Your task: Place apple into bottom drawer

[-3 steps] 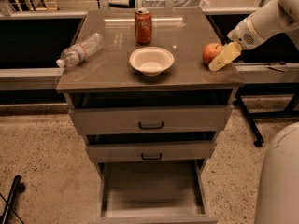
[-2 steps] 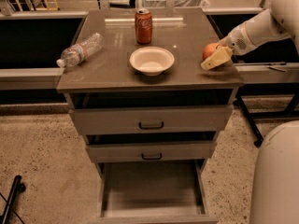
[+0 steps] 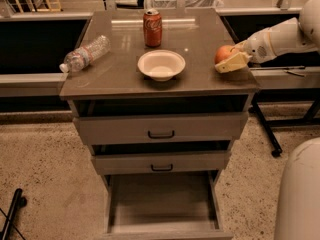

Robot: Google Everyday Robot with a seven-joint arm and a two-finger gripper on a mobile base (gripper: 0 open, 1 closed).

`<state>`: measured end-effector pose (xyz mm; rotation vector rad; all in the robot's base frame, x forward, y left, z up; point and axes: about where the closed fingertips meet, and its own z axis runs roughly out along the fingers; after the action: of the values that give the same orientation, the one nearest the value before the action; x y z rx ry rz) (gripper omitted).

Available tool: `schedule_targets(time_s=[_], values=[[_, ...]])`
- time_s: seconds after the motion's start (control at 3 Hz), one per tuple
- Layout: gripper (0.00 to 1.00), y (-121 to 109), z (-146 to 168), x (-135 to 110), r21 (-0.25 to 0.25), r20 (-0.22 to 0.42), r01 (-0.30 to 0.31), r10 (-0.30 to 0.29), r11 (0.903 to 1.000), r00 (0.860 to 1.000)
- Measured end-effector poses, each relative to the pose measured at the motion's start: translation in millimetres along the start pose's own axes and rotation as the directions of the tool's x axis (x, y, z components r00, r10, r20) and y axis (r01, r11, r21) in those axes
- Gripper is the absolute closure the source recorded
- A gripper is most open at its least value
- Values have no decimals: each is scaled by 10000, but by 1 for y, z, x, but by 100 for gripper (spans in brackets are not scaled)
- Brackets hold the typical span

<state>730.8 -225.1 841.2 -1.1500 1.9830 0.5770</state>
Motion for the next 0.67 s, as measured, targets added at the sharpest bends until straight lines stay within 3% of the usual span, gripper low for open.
schedule_targets(time_s=[0.33, 0.67], values=[[95, 40, -23, -21, -761, 1024, 1345, -1264, 9880, 9867], [100, 97, -50, -46, -1069, 1399, 2760, -2604, 9552, 9553]])
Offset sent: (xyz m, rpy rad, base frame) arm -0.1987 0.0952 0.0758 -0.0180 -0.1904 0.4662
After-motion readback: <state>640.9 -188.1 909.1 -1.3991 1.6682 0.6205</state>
